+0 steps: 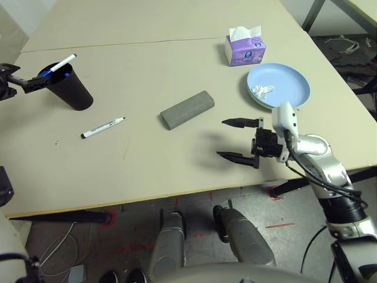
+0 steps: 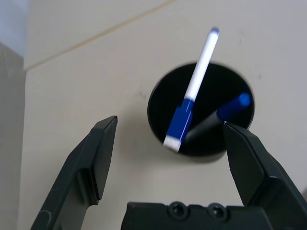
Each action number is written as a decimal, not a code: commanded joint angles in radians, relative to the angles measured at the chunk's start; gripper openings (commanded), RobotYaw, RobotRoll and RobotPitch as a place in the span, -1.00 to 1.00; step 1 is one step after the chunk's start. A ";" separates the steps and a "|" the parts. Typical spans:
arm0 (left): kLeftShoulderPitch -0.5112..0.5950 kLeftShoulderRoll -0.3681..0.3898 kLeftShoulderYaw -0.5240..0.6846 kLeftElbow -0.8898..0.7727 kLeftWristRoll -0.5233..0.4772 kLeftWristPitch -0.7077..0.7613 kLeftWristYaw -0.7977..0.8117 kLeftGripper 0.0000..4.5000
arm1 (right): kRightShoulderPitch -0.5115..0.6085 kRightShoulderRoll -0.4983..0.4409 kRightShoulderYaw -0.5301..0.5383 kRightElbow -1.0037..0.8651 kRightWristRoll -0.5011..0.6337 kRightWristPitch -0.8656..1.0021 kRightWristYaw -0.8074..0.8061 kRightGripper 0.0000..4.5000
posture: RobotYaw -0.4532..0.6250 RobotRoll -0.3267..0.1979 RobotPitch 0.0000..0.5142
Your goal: Organize and tidy the items on the table.
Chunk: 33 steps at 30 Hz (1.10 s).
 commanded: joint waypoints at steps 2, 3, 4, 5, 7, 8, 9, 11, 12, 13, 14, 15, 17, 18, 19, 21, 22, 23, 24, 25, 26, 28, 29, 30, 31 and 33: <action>-0.017 -0.007 0.026 0.016 -0.019 -0.001 0.024 0.98 | 0.022 -0.005 0.025 -0.020 -0.008 0.002 0.008 1.00 | -0.55 0.25 -0.15; -0.018 -0.009 0.025 0.017 -0.018 0.004 0.024 0.98 | 0.022 -0.003 0.027 -0.022 -0.007 0.003 0.005 1.00 | -0.55 0.25 -0.14; -0.017 -0.014 0.024 0.019 -0.018 0.005 0.029 0.98 | 0.022 -0.001 0.028 -0.025 -0.005 0.005 0.003 1.00 | -0.55 0.25 -0.14; -0.016 -0.018 0.023 0.020 -0.018 0.005 0.033 0.98 | 0.021 0.000 0.029 -0.027 -0.004 0.005 0.002 1.00 | -0.55 0.25 -0.14; -0.014 -0.027 0.033 0.024 -0.029 0.006 0.048 0.98 | 0.021 0.002 0.031 -0.028 -0.001 0.005 0.000 1.00 | -0.55 0.25 -0.13; -0.013 -0.031 0.035 0.027 -0.031 0.008 0.058 0.98 | 0.021 0.003 0.031 -0.029 0.000 0.005 -0.001 1.00 | -0.55 0.25 -0.13; -0.008 -0.035 0.036 0.029 -0.031 0.009 0.067 0.98 | 0.020 0.005 0.031 -0.032 0.003 0.005 -0.002 1.00 | -0.56 0.25 -0.13; 0.006 -0.043 0.038 0.037 -0.030 0.015 0.092 0.98 | 0.020 0.007 0.030 -0.037 0.006 0.008 -0.004 1.00 | -0.56 0.25 -0.13; 0.013 -0.045 0.038 0.040 -0.029 0.016 0.100 0.98 | 0.020 0.007 0.030 -0.039 0.007 0.009 -0.005 1.00 | -0.56 0.25 -0.13; 0.020 -0.049 0.043 0.043 -0.033 0.017 0.108 0.98 | 0.020 0.007 0.029 -0.041 0.008 0.010 -0.006 1.00 | -0.56 0.25 -0.13; 0.026 -0.054 0.049 0.045 -0.038 0.017 0.117 0.98 | 0.020 0.007 0.028 -0.042 0.009 0.010 -0.006 1.00 | -0.56 0.25 -0.13; 0.031 -0.059 0.054 0.046 -0.044 0.016 0.121 0.98 | 0.021 0.007 0.028 -0.042 0.009 0.009 -0.006 1.00 | -0.56 0.25 -0.13; 0.039 -0.071 0.066 0.047 -0.054 0.010 0.131 0.98 | 0.022 0.006 0.028 -0.043 0.009 0.008 -0.005 1.00 | -0.56 0.25 -0.13; 0.040 -0.074 0.069 0.047 -0.057 0.011 0.135 0.98 | 0.022 0.006 0.029 -0.043 0.008 0.008 -0.004 1.00 | -0.56 0.25 -0.13; 0.045 -0.080 0.069 0.048 -0.057 0.005 0.139 0.98 | 0.023 0.007 0.030 -0.044 0.009 0.008 -0.005 1.00 | -0.56 0.25 -0.13; 0.051 -0.091 0.070 0.049 -0.054 -0.003 0.147 0.98 | 0.026 0.007 0.033 -0.048 0.009 0.009 -0.004 1.00 | -0.56 0.25 -0.13; 0.054 -0.095 0.070 0.049 -0.053 -0.006 0.148 0.98 | 0.027 0.007 0.034 -0.050 0.009 0.010 -0.003 1.00 | -0.56 0.25 -0.13; 0.055 -0.096 0.070 0.049 -0.053 -0.007 0.149 0.98 | 0.028 0.007 0.035 -0.052 0.009 0.011 -0.003 1.00 | -0.56 0.25 -0.13; 0.055 -0.099 0.072 0.049 -0.057 -0.010 0.152 0.98 | 0.030 0.007 0.037 -0.055 0.009 0.011 -0.003 1.00 | -0.57 0.25 -0.13; 0.054 -0.103 0.074 0.049 -0.060 -0.013 0.154 0.98 | 0.031 0.007 0.037 -0.058 0.009 0.013 -0.004 1.00 | -0.57 0.25 -0.13; 0.054 -0.105 0.075 0.048 -0.062 -0.015 0.157 0.98 | 0.033 0.008 0.038 -0.062 0.010 0.015 -0.006 1.00 | -0.57 0.25 -0.13; 0.054 -0.110 0.076 0.048 -0.065 -0.017 0.158 0.98 | 0.035 0.009 0.039 -0.071 0.013 0.021 -0.008 1.00 | -0.57 0.25 -0.13; 0.054 -0.111 0.076 0.048 -0.065 -0.018 0.157 0.98 | 0.036 0.010 0.038 -0.076 0.017 0.025 -0.010 1.00 | -0.57 0.25 -0.13; 0.053 -0.112 0.077 0.047 -0.066 -0.017 0.155 0.98 | 0.037 0.011 0.037 -0.081 0.020 0.029 -0.012 1.00 | -0.57 0.25 -0.13; 0.053 -0.113 0.078 0.046 -0.069 -0.018 0.152 0.98 | 0.037 0.012 0.036 -0.085 0.022 0.032 -0.014 1.00 | -0.58 0.25 -0.13; 0.053 -0.115 0.083 0.045 -0.073 -0.020 0.148 0.80 | 0.037 0.014 0.035 -0.092 0.027 0.037 -0.016 1.00 | -0.57 0.25 -0.14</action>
